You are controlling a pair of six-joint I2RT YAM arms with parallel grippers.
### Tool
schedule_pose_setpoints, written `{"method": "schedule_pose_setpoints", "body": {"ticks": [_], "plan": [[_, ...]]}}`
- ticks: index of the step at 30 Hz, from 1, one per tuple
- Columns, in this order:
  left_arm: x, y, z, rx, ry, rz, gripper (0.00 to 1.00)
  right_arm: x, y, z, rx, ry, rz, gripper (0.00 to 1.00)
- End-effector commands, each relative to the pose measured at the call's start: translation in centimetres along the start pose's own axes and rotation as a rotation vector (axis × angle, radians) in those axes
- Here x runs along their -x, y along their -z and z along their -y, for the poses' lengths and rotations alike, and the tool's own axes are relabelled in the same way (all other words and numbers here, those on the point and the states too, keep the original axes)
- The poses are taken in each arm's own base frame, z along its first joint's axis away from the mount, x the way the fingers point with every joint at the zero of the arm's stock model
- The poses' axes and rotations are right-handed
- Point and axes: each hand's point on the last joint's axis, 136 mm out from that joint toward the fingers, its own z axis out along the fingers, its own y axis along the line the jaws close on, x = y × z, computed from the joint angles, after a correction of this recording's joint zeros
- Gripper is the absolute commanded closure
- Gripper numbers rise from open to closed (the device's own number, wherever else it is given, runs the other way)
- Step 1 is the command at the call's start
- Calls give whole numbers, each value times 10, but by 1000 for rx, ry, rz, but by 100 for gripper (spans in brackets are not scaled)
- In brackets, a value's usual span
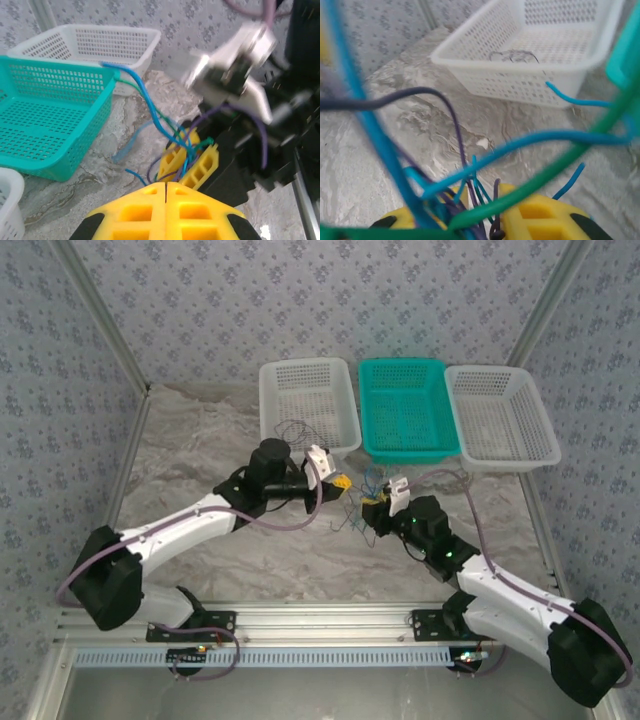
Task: Untangle the cables
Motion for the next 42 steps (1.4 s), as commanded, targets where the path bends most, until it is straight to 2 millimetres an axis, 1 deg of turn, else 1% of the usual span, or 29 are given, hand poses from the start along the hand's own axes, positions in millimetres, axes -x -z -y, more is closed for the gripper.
{"method": "schedule_pose_setpoints", "body": {"ticks": [1,2,4,7,8,9,12,13,15,17,18,19,21,23,24,25,26,27,30,32,34,36,39,42], "plan": [[56,30,-17,129,-10,170,100,-61,1,48,-217,-116,-143,72],[58,33,-18,146,-5,177,100,-70,0,51,-232,-125,-170,72],[62,37,-19,159,1,191,100,-82,0,59,-274,-138,-210,76],[65,38,-19,160,5,200,100,-88,0,64,-295,-149,-228,77],[62,36,-18,155,0,184,100,-86,-1,61,-277,-147,-222,78],[55,31,-16,142,-7,147,100,-83,-2,56,-247,-141,-211,80],[28,15,-8,91,-31,25,100,-67,-2,36,-139,-104,-173,87],[22,11,-8,83,-30,12,95,-62,-1,31,-112,-89,-162,88],[17,9,-3,60,-18,20,79,-49,3,20,-58,-55,-130,90],[18,12,-3,65,-4,45,60,-35,8,10,-10,-13,-99,92],[18,15,-3,78,5,57,52,-27,11,4,16,15,-86,93],[20,17,-4,88,15,72,47,-20,14,-1,33,38,-81,94],[27,26,-8,122,46,117,37,-4,20,-12,72,94,-71,96],[39,36,-15,178,107,166,30,9,26,-22,107,145,-61,97],[45,41,-13,179,117,182,28,16,28,-26,122,169,-52,97],[50,44,-10,172,113,197,23,21,29,-29,131,189,-46,97],[54,48,-9,173,109,213,11,27,31,-32,139,211,-38,98],[58,51,-9,180,105,230,1,32,32,-34,146,230,-36,98],[64,53,-6,170,48,241,1,44,34,-43,177,294,-32,99],[64,51,-2,148,13,228,1,52,33,-49,201,322,-24,99],[59,49,3,123,-35,189,1,58,32,-54,222,327,-24,99],[48,48,8,103,-96,133,1,63,32,-61,252,328,-32,100],[34,49,6,118,-153,84,1,67,35,-73,303,343,-52,100],[24,51,2,112,-169,64,1,69,40,-82,341,371,-72,100]]}}
